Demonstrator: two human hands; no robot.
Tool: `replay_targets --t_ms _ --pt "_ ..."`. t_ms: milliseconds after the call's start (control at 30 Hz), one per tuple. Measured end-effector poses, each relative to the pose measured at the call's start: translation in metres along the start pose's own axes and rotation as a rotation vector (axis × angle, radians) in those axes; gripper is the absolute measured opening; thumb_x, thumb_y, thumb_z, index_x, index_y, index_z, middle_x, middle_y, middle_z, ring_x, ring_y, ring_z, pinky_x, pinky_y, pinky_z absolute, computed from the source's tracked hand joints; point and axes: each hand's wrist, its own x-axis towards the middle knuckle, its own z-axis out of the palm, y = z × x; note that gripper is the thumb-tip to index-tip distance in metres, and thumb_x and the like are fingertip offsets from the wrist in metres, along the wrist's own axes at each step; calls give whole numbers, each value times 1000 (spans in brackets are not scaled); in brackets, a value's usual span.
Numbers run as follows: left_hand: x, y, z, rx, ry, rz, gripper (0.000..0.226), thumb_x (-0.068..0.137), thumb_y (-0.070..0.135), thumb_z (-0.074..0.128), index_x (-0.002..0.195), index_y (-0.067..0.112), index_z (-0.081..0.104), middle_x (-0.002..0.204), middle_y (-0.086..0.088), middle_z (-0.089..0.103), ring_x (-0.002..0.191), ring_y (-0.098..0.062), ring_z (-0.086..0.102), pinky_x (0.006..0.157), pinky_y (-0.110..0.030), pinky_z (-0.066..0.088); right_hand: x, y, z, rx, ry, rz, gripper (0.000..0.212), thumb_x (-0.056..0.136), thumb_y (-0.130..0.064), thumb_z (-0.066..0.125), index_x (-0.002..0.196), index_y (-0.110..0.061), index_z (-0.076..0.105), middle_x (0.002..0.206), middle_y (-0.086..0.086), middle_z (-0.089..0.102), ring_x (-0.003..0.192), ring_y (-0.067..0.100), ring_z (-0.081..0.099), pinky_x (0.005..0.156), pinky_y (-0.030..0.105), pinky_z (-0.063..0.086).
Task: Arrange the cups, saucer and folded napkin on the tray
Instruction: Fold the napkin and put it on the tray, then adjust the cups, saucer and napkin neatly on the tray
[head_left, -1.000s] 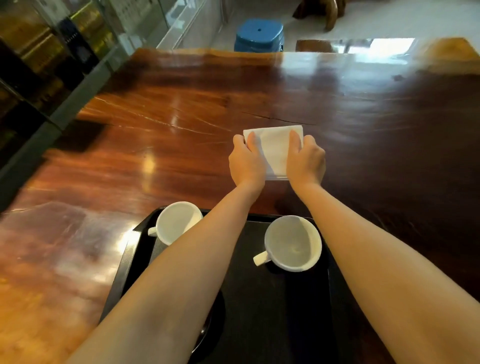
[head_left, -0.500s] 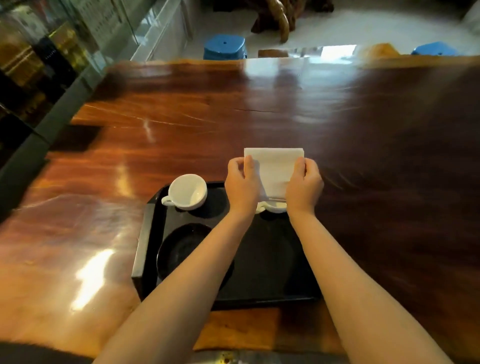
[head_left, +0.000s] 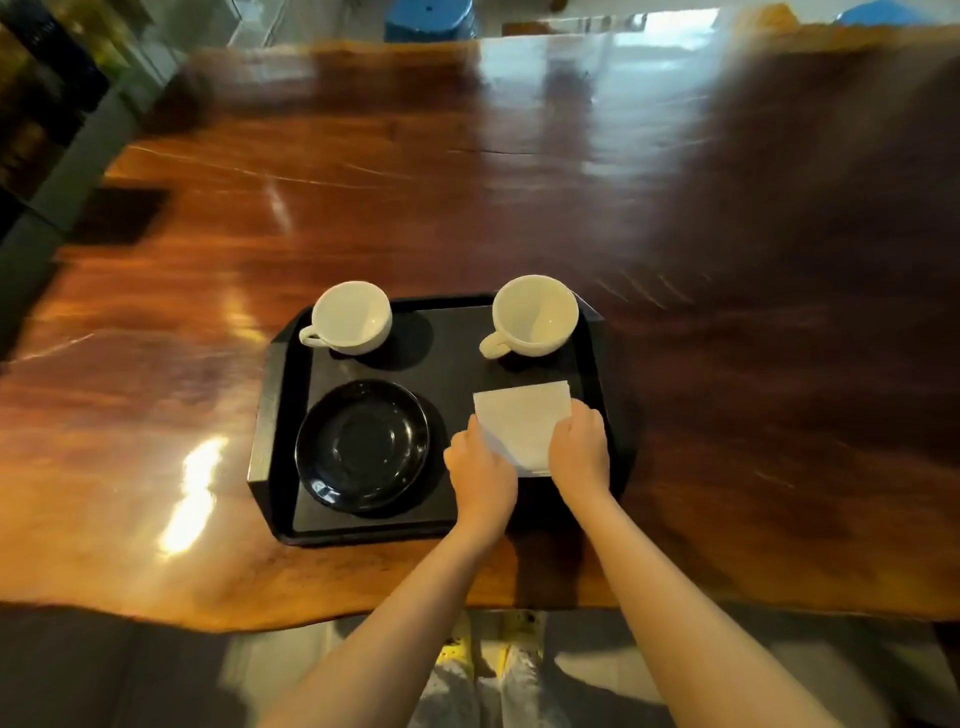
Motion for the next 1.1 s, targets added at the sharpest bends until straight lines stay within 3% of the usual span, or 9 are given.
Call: replay_targets --t_ms 67,167,267,567,667,767,900,1000,1100 --pt "0 -5 2 45 4 5 36 93 9 39 129 14 42 123 -11 44 101 -16 35 81 -27 33 -5 -1 2 -87 -36 12 31 97 -17 28 118 -11 50 106 3 51 81 14 49 61 26 38" --pt "-2 -10 5 108 35 6 43 93 7 44 136 10 37 128 -10 39 108 -18 40 83 -22 34 -14 2 1 -318 22 -89 40 95 -16 40 135 -11 39 123 9 48 107 22 46 82 32 47" --pt "-4 -14 8 148 62 1 55 94 13 48 144 14 27 133 -6 37 114 -15 39 85 -19 33 -19 8 1 -382 61 -150 52 94 -24 47 141 -11 30 131 9 45 113 22 45 90 33 46" --pt "-6 -19 10 169 100 33 58 94 16 49 146 15 24 140 -3 37 120 -14 35 90 -19 29 -26 24 4 -403 26 -210 62 93 -31 48 144 -8 20 127 8 42 109 19 47 84 28 49" --pt "-4 -14 6 194 114 78 59 92 16 52 145 15 26 139 -4 38 121 -15 35 91 -19 28 -22 20 -3 -403 16 -230 57 92 -32 48 141 -11 27 127 7 43 109 18 48 81 27 48" --pt "17 9 -1 175 145 156 68 88 14 58 146 15 23 144 -4 35 131 -16 29 98 -20 23 -3 3 -18 -316 18 -228 56 91 -26 50 140 -11 29 131 9 42 113 22 49 81 30 47" --pt "71 48 -15 112 48 155 78 83 7 62 148 15 19 151 -8 32 142 -24 22 112 -36 27 53 -35 -40 106 -140 -310 67 84 -5 55 143 -13 25 144 7 36 130 23 39 100 33 42" --pt "100 63 -22 43 -74 162 76 83 6 65 147 17 25 143 -8 47 133 -23 40 106 -38 37 86 -53 -48 222 -275 -339 81 75 2 63 144 -13 23 140 4 38 133 21 33 96 21 34" --pt "113 67 -29 -1 -99 238 57 84 13 67 136 22 46 127 -1 62 119 -19 54 91 -27 42 96 -53 -45 257 -343 -391 82 70 1 70 139 -14 28 131 5 40 117 11 37 84 11 36"
